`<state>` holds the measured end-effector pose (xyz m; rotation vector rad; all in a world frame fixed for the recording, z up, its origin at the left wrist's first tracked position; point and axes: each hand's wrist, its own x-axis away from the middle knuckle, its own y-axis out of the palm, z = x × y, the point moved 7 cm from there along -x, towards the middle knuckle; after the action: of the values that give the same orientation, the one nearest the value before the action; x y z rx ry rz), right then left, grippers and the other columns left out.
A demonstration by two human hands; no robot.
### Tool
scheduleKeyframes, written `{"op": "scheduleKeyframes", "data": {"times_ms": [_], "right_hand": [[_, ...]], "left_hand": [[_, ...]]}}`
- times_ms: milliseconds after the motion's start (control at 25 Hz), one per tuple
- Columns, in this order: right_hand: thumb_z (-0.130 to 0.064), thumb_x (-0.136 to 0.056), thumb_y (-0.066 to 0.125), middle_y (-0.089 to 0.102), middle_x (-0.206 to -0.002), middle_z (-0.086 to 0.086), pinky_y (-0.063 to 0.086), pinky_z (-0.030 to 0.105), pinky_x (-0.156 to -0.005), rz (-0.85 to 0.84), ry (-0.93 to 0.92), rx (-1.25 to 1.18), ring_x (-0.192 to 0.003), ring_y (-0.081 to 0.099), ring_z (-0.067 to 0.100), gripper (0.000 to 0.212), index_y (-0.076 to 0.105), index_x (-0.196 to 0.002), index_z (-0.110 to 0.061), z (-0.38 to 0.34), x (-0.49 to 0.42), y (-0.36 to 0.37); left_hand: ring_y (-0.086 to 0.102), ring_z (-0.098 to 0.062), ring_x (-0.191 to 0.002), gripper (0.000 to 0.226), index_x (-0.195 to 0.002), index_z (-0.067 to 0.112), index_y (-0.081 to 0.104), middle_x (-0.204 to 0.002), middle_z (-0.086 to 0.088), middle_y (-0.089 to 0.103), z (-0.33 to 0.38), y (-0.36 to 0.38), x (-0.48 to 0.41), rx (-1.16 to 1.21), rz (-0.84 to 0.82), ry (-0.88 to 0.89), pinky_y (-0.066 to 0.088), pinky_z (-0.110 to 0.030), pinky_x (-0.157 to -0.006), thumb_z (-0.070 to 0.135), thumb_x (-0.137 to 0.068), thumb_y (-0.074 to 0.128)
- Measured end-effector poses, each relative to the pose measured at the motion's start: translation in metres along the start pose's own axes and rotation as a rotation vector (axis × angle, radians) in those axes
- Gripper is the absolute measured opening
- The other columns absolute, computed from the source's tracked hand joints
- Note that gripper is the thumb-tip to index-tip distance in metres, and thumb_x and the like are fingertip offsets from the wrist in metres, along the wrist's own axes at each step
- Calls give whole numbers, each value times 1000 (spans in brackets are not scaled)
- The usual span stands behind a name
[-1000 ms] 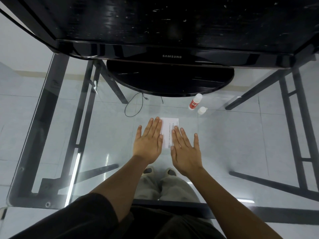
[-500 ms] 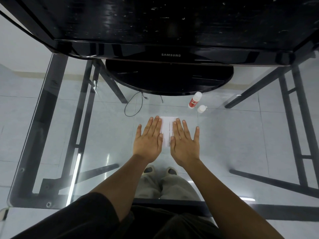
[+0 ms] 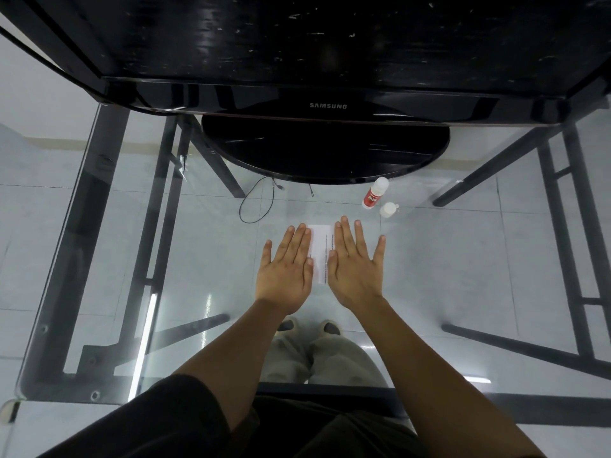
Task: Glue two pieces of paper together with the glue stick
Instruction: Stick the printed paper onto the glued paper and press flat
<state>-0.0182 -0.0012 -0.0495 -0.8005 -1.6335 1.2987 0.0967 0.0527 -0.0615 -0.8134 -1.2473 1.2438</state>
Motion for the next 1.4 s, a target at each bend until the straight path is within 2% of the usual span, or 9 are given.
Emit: {"op": "scheduleKeyframes", "data": {"times_ms": [120,200,480,600,760,880,1120,1280,1400], "right_hand": [[-47,-94,4,-18,-154,-2,-33,44,-100,10,-93,3,-134,-31,16,59,-20,-141,-22,-19,-1,1],[-48,-92,1,-15,-156,-2,-31,44,-102,-14,-119,-9,-134,-30,15,58,-23,-140,-24,-18,-1,5],[-48,-93,4,-2,-158,-4,-19,52,-107,-20,-10,-36,-143,-11,20,59,-8,-146,-25,0,1,11],[-49,-95,10,-4,-158,-4,-17,52,-108,-36,-51,-10,-142,-15,19,59,-9,-146,-25,5,3,13],[-55,-89,4,-4,-158,-3,-15,52,-109,-101,-193,13,-144,-8,21,66,-5,-146,-24,14,3,11],[-59,-87,9,-4,-157,-4,-11,52,-111,-143,-268,-10,-144,-6,20,70,-3,-146,-24,21,1,7],[-62,-90,20,-13,-156,-4,-5,55,-112,-236,-336,3,-144,-11,19,75,-11,-145,-23,27,-1,9],[-64,-88,26,-16,-156,-3,-4,57,-112,-292,-383,9,-143,-14,18,80,-13,-145,-22,28,-3,7],[-66,-87,29,-19,-155,-3,-4,58,-111,-324,-396,9,-143,-16,18,85,-15,-144,-21,29,-4,6]], "left_hand": [[-20,-10,-139,55,-142,25,-19,-152,9,-16,0,0,1,-2,7,2,-11,-40,-112,43,-92,-7],[-20,-10,-139,56,-142,25,-19,-152,9,-17,0,0,1,-6,1,1,-13,-39,-111,45,-90,-10],[-22,-12,-138,58,-140,24,-24,-150,8,-21,0,-2,1,-4,-13,3,-13,-40,-111,47,-87,-15],[-20,-11,-139,56,-139,25,-25,-151,9,-19,0,-2,0,20,-17,0,-13,-40,-111,46,-88,-13],[-24,-10,-137,55,-137,27,-28,-150,9,-21,0,0,1,25,-18,3,-15,-40,-110,47,-90,-9],[-24,-11,-137,56,-138,27,-26,-150,9,-21,-1,2,0,14,-22,-3,-15,-40,-110,48,-90,-7],[-26,-9,-135,57,-142,25,-18,-151,9,-16,-2,3,-2,16,-8,14,-15,-41,-108,47,-94,3],[-23,-12,-137,59,-141,25,-19,-156,4,-7,-2,3,-3,12,-28,34,-10,-42,-110,51,-91,-1],[-20,-14,-138,64,-138,25,-27,-156,3,-9,-3,2,-5,-19,-67,62,-6,-43,-110,59,-86,-8]]}}
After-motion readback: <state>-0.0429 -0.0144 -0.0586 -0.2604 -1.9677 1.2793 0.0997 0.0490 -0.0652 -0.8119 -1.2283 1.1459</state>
